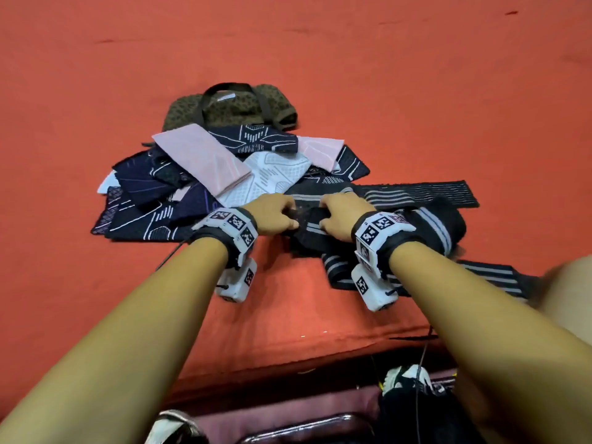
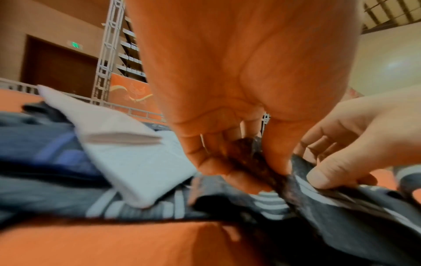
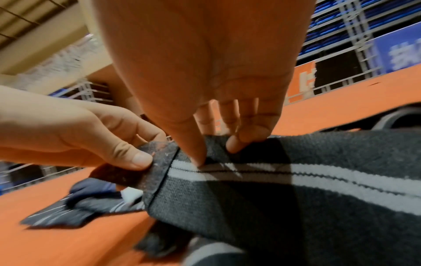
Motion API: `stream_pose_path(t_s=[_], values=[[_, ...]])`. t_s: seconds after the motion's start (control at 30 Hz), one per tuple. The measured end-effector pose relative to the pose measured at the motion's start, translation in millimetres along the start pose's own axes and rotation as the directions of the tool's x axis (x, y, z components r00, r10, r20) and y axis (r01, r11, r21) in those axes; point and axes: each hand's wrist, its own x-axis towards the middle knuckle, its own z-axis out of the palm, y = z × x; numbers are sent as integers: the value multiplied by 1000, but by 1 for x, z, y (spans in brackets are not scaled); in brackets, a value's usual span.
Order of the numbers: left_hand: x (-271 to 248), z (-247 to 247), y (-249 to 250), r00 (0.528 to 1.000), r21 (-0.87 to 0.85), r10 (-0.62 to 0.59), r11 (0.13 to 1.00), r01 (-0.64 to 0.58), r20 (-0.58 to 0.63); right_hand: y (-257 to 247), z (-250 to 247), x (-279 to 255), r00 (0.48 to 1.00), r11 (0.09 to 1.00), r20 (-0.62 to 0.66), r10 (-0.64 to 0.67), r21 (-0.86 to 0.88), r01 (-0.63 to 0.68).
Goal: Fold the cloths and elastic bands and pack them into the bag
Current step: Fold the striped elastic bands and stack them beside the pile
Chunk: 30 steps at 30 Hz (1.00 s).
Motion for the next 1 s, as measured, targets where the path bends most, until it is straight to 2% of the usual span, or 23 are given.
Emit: stream_pose_path(t_s=[0.13,0.27,0.4,0.57,0.63,0.7,0.77,0.87,0.93,1.0], values=[[-37,-9,-54,986,-13,-164,986,164,28,-51,26,4,988,988,32,-154,-11,154],[-68,-12,-96,948,-49,-317,947,318,14,-85,45,0,968,967,53,-245,-55,248],[-90,-19,-125,899,-99,-438,895,435,-10,-93,48,-6,966,953,64,-249,-163,256],[-99,-26,-139,863,-19,-503,864,503,-55,-89,38,-8,962,956,-35,-270,-124,264],[-98,-16,-138,867,9,-493,869,495,-77,-87,41,-8,967,962,-10,-256,-98,254],[-91,-1,-132,890,26,-446,893,450,-94,-86,48,-11,979,975,35,-202,-87,205],[-84,13,-119,908,41,-393,914,403,-147,-86,52,-16,985,981,32,-171,-85,173],[-76,23,-94,923,122,-308,932,342,-231,-90,45,-23,981,979,13,-196,-54,196],[-73,26,-74,951,160,-220,953,257,-217,-93,35,-27,975,973,-28,-222,-73,220],[-69,34,-59,977,161,-133,974,159,-165,-92,25,-29,967,960,-104,-234,-184,212]])
